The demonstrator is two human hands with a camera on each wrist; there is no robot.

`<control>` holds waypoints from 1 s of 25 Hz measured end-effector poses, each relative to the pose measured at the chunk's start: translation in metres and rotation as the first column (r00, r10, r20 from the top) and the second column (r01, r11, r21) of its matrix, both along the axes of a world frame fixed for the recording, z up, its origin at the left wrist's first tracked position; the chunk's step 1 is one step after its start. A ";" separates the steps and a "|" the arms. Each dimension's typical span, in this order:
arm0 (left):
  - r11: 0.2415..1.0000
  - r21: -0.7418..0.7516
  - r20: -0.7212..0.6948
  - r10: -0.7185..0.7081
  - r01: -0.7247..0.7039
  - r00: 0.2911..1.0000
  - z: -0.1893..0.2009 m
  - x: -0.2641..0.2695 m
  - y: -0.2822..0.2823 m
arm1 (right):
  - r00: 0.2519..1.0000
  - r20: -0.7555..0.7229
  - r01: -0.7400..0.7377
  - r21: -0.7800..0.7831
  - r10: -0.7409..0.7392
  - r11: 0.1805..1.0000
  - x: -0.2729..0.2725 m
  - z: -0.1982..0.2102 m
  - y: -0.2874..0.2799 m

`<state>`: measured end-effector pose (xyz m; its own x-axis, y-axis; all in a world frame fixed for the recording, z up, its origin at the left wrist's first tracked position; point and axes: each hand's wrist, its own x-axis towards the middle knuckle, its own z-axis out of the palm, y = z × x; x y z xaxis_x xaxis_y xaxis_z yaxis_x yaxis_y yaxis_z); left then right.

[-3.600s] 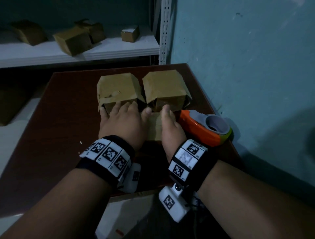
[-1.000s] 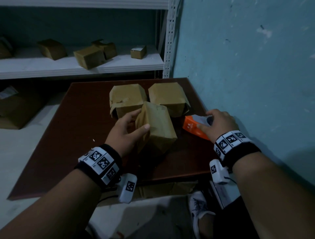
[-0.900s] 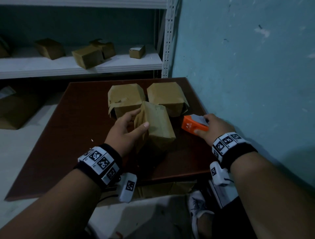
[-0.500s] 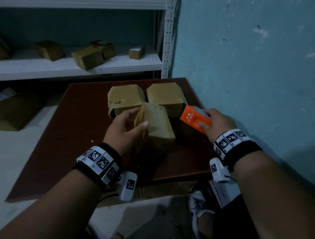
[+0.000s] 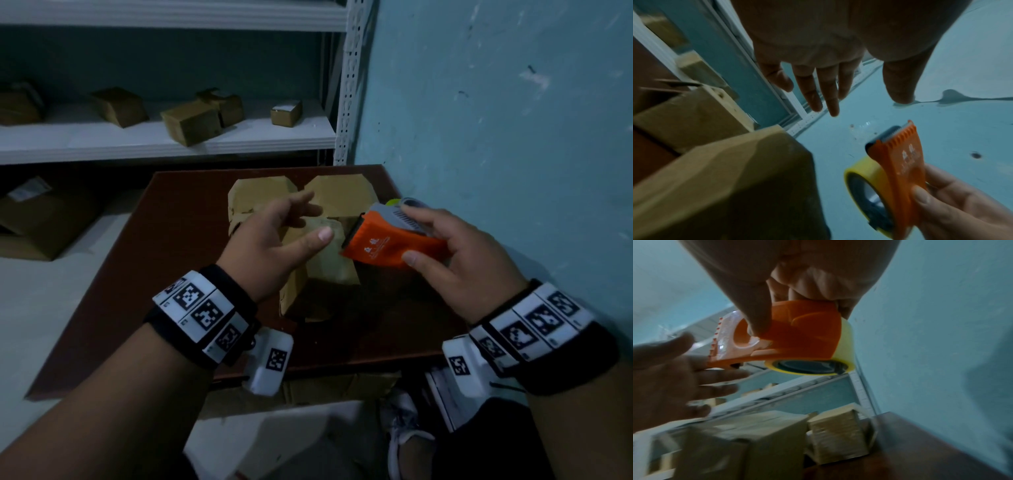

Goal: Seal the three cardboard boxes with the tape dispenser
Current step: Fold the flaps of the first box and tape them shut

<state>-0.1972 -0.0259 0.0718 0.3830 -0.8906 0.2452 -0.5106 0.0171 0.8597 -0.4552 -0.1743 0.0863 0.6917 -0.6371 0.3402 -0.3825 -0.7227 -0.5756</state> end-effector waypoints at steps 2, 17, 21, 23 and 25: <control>0.998 0.023 -0.030 -0.061 0.061 0.998 0.000 -0.005 -0.003 | 0.998 0.007 -0.061 0.023 0.061 0.998 -0.001 -0.001 0.002; 0.999 0.002 -0.166 -0.052 0.053 0.985 -0.002 -0.016 -0.005 | 0.977 0.081 -0.204 0.079 0.198 0.976 0.003 0.010 0.015; 0.999 0.001 -0.139 -0.043 0.044 0.989 0.004 -0.025 -0.003 | 0.978 0.111 -0.188 0.100 0.177 0.977 0.005 0.008 0.018; 0.998 -0.003 -0.168 -0.062 0.062 0.984 0.006 -0.024 -0.001 | 0.980 0.117 -0.177 0.117 0.164 0.977 0.005 0.006 0.019; 0.997 0.003 -0.193 -0.076 0.078 0.978 0.005 -0.020 0.001 | 0.980 0.125 -0.172 0.122 0.157 0.978 0.005 0.006 0.019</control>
<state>-0.2176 -0.0251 0.0772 0.3522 -0.9215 0.1634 -0.3326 0.0399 0.9422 -0.4502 -0.1549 0.0918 0.7520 -0.5624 0.3438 -0.1911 -0.6852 -0.7029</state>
